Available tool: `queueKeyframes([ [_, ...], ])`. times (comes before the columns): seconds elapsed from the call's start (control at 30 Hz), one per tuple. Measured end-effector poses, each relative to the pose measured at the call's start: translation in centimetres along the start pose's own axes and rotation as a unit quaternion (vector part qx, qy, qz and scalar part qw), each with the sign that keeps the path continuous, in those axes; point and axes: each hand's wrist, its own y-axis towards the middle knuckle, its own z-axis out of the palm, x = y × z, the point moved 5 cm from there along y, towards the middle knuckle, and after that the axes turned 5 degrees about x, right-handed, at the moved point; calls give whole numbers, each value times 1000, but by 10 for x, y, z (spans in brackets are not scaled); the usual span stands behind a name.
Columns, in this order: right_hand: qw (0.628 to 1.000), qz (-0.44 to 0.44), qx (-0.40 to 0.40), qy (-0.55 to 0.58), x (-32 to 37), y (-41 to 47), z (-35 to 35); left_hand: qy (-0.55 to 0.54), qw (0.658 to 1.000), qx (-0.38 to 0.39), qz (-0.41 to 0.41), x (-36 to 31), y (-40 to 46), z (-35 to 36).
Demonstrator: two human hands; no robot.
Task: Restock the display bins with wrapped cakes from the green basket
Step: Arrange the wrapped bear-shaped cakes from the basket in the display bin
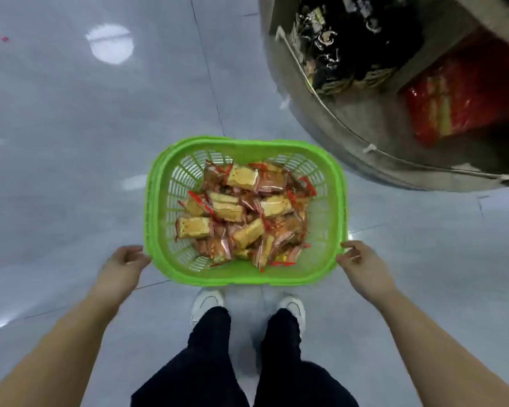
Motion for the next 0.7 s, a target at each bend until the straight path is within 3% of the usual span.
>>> queueKeyframes([
  [0.1,990,-31,-139,23,6,62,-2,2,995,-73,68,-20,56,15],
  [0.2,987,16,-137,81,3,104,11,21,991,-94,96,-31,91,28],
  [0.37,974,1,-158,161,9,110,4,-2,987,-101,124,-41,92,23],
  [0.5,974,-16,-133,182,34,53,-37,-28,989,-100,102,-66,32,-16],
  [0.7,973,-68,-94,200,109,-102,-153,-78,987,-106,95,-134,-143,-120],
])
